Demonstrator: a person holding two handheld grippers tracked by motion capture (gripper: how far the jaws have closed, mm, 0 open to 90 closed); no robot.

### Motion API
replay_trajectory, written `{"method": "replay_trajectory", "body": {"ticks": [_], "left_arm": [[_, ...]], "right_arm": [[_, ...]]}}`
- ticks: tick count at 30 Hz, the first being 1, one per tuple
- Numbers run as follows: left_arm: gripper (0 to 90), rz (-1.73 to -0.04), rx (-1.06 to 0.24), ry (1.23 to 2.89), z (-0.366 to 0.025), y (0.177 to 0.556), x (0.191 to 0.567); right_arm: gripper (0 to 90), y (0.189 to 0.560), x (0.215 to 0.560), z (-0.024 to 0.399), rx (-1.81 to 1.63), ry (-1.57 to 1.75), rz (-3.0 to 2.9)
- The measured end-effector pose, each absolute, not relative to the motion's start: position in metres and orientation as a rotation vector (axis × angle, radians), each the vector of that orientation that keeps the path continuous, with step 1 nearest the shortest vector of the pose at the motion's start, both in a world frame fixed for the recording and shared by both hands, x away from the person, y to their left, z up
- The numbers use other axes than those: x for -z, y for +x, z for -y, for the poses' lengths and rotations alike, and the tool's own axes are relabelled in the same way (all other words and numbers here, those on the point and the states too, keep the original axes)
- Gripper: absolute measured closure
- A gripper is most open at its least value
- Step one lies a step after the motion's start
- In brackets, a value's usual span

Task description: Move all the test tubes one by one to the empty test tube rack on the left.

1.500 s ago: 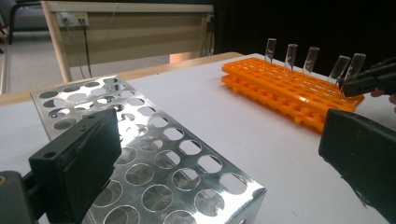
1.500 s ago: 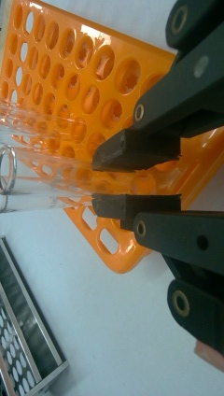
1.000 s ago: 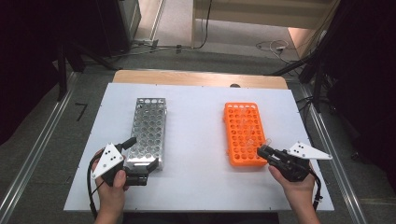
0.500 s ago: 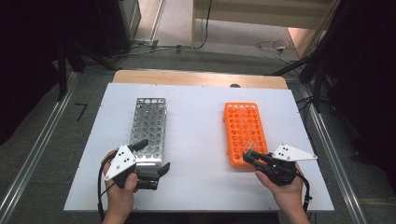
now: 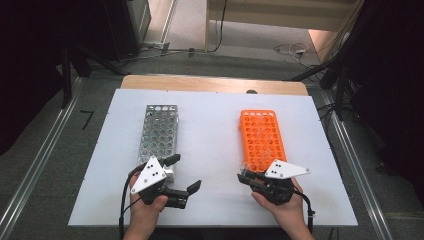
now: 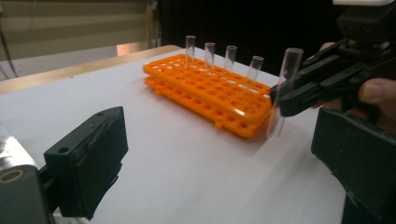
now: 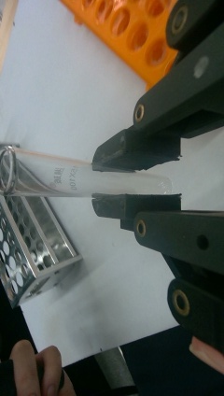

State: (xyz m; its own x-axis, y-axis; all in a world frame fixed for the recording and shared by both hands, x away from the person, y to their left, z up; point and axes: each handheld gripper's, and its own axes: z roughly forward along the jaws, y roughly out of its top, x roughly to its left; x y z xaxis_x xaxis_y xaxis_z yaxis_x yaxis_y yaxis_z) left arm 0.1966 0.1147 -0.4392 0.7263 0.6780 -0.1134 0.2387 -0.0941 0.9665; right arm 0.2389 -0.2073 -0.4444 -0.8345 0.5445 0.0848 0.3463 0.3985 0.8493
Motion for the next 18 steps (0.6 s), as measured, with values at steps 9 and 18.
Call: {"method": "replay_trajectory", "body": {"ticks": [9,18], "left_arm": [[14.9,-0.778,-0.401,1.684,-0.091,0.195,0.435],[38.0,-0.742,-0.298,1.729,-0.071,0.194,0.435]], "right_arm": [[73.9,0.231,0.451,0.184,-1.4,0.715,-2.507],[73.9,0.223,0.455,0.168,-1.387,0.657,-2.548]]}}
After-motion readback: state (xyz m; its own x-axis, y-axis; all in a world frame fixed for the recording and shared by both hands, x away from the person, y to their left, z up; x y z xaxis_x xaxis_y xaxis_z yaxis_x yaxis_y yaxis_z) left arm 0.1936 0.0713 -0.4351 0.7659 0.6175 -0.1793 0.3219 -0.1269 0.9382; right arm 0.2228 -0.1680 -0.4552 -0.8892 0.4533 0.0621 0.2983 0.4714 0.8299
